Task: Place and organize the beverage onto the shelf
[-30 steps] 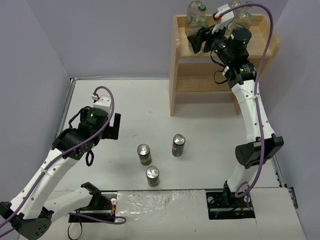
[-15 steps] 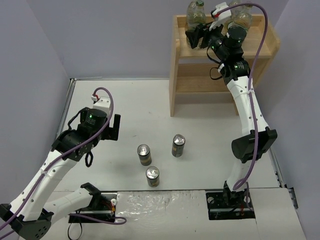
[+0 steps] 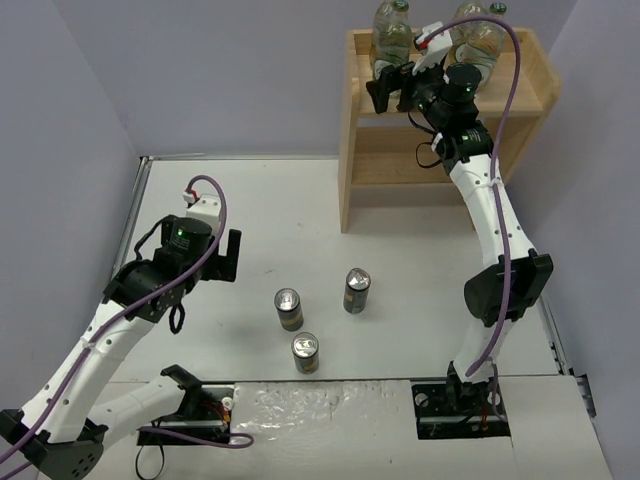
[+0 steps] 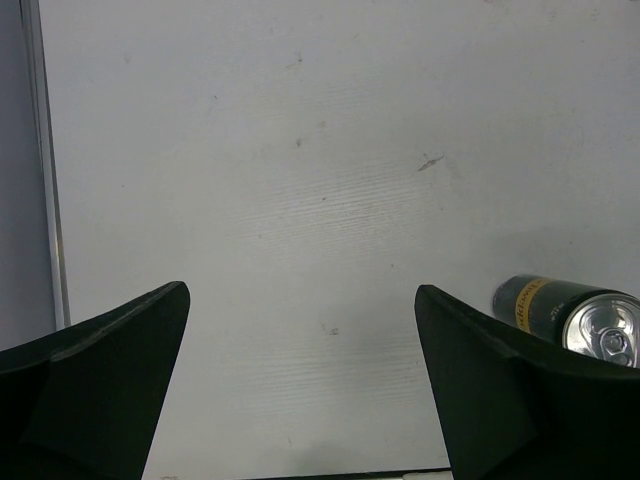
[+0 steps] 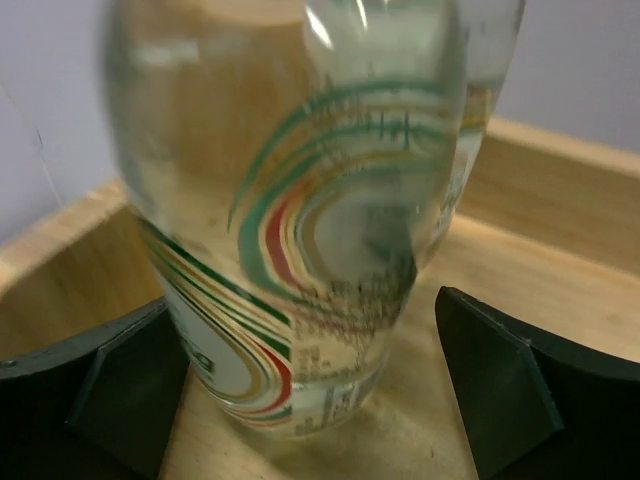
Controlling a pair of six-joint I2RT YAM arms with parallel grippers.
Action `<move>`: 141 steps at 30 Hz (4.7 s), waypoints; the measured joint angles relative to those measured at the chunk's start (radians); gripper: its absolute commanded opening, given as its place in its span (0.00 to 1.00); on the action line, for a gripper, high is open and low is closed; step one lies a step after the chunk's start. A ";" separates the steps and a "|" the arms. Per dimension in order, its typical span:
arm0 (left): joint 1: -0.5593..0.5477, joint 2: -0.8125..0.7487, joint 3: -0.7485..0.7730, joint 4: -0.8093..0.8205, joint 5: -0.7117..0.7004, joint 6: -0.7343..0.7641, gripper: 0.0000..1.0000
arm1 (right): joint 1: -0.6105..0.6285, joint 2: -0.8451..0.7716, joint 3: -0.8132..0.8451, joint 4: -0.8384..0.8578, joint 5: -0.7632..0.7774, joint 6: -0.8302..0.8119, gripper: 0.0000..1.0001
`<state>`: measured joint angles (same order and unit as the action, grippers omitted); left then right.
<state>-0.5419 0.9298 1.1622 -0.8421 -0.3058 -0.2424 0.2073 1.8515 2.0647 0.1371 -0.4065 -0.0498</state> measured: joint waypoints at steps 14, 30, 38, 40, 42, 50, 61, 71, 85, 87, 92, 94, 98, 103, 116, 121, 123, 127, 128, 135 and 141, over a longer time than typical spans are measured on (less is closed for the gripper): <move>0.008 -0.003 -0.014 0.010 0.040 0.000 0.94 | -0.006 -0.202 -0.210 -0.023 0.032 0.000 1.00; 0.005 -0.002 0.040 0.008 0.203 -0.050 0.94 | -0.006 -0.695 -0.676 -0.066 0.025 0.235 1.00; -0.217 0.067 0.058 -0.009 0.193 -0.164 0.94 | -0.006 -1.060 -1.108 0.008 -0.085 0.508 1.00; -0.320 0.093 0.058 -0.008 0.152 -0.211 0.94 | -0.006 -1.128 -1.158 -0.006 -0.103 0.543 1.00; -0.412 0.119 0.050 0.009 0.119 -0.252 0.94 | -0.006 -1.160 -1.157 -0.023 -0.116 0.552 1.00; -0.538 0.262 -0.003 0.045 -0.042 -0.416 0.94 | -0.006 -1.139 -1.148 -0.148 -0.134 0.507 1.00; -0.546 0.365 -0.090 0.099 -0.143 -0.539 0.51 | -0.005 -1.127 -1.191 -0.204 -0.159 0.463 1.00; -0.550 0.418 -0.044 0.067 -0.182 -0.549 0.03 | 0.009 -1.125 -1.275 -0.055 -0.228 0.507 1.00; -0.420 0.389 0.516 -0.202 -0.181 -0.383 0.03 | 0.765 -0.789 -1.310 0.335 0.105 0.172 0.92; -0.411 0.402 0.589 -0.251 -0.159 -0.350 0.02 | 0.795 -0.749 -1.287 0.378 0.175 0.101 0.92; -0.410 0.453 0.704 -0.323 -0.093 -0.293 0.02 | 0.803 -0.645 -1.242 0.444 0.262 -0.029 0.89; -0.410 0.473 0.721 -0.338 -0.065 -0.278 0.02 | 0.803 -0.613 -1.238 0.466 0.280 -0.059 0.85; -0.408 0.500 0.738 -0.368 -0.039 -0.257 0.02 | 0.802 -0.576 -1.238 0.498 0.302 -0.086 0.77; -0.404 0.508 0.764 -0.385 -0.031 -0.236 0.02 | 0.802 -0.557 -1.238 0.550 0.284 -0.087 0.61; -0.406 0.531 0.845 -0.418 0.004 -0.199 0.02 | 0.800 -0.521 -1.238 0.644 0.238 -0.054 0.23; -0.406 0.537 0.874 -0.429 0.001 -0.195 0.83 | 0.796 -0.522 -1.241 0.676 0.233 -0.052 0.00; -0.406 0.544 0.897 -0.430 -0.018 -0.188 0.94 | 0.787 -0.525 -1.259 0.715 0.233 -0.044 0.00; -0.386 0.562 1.017 -0.406 -0.059 -0.191 0.94 | 0.734 -0.539 -1.312 0.723 0.213 -0.014 0.00; -0.377 0.567 1.059 -0.403 -0.071 -0.192 0.94 | 0.711 -0.541 -1.324 0.719 0.211 -0.004 0.00; -0.320 0.476 1.116 -0.287 -0.229 -0.195 0.94 | 0.525 -0.686 -1.401 0.623 0.327 0.017 0.00; -0.313 0.181 0.605 -0.150 -0.267 -0.178 0.94 | 0.232 -0.809 -1.398 0.594 0.359 0.060 0.00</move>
<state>-0.8551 1.1107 1.7672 -0.9920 -0.5728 -0.4202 0.4389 1.0420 0.6662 0.7307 -0.0475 0.0097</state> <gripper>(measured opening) 0.940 0.548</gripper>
